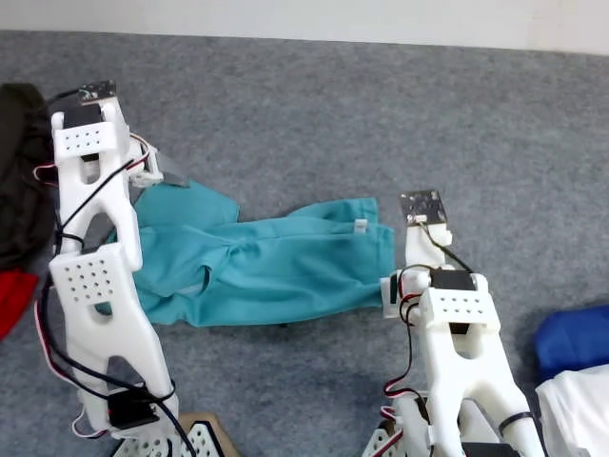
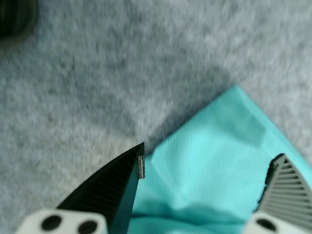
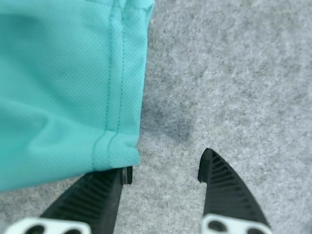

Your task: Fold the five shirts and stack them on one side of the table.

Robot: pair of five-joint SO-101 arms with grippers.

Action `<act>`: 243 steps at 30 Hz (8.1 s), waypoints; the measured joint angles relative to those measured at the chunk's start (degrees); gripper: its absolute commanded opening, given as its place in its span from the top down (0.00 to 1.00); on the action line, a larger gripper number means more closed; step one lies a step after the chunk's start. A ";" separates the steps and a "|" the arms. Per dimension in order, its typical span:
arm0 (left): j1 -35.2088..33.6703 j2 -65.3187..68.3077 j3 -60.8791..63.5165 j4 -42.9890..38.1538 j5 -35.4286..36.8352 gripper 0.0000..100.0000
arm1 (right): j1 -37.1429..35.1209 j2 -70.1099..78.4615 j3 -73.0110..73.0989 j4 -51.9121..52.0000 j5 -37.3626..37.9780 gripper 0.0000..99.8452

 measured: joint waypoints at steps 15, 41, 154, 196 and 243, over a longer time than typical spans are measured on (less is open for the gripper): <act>1.32 13.89 -21.36 5.54 0.00 0.99 | 0.00 0.00 0.00 0.00 -0.09 0.77; 4.22 -15.74 8.97 10.64 -0.09 0.99 | 0.00 0.00 1.23 -1.32 -0.09 0.77; -2.37 -65.23 85.63 -18.29 -38.15 0.77 | -44.66 37.10 -38.86 -13.98 -14.86 0.99; -2.37 -65.23 85.63 -18.29 -38.15 0.77 | -49.14 36.84 -31.65 -23.03 -11.43 0.99; -6.77 -65.23 85.63 -19.16 -38.15 0.77 | -10.11 8.35 -11.52 -12.31 -15.47 0.83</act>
